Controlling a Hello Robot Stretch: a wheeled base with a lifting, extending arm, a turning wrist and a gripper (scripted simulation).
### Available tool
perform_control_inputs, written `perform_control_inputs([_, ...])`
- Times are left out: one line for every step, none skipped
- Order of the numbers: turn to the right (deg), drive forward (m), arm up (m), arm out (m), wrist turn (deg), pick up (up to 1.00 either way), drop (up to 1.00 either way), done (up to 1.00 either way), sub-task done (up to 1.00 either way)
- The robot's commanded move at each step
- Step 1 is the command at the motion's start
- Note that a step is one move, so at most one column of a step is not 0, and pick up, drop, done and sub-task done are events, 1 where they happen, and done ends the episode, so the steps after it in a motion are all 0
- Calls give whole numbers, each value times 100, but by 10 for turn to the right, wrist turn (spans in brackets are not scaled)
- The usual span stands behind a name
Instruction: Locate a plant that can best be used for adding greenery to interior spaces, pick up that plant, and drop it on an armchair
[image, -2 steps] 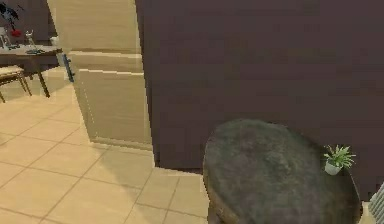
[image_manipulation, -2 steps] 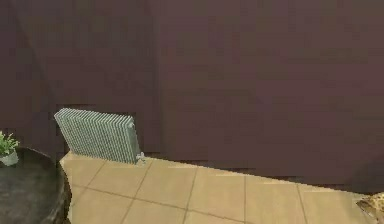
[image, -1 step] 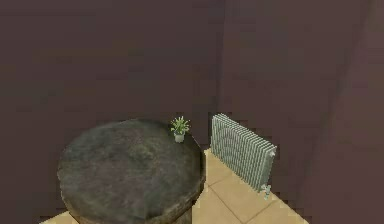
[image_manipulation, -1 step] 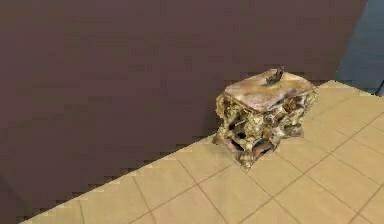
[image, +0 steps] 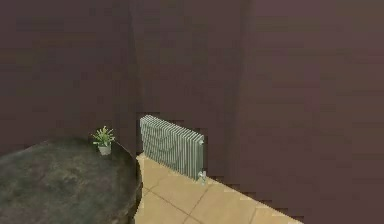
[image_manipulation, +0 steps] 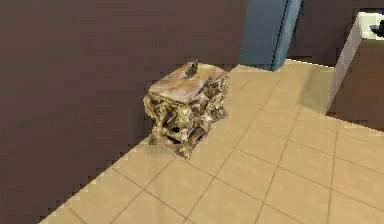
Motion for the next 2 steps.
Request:
perform_control_inputs([0, 75, 0, 0, 0, 0, 0, 0, 0])
perform_control_inputs([-180, 0, 0, 0, 0, 0, 0, 0, 0])
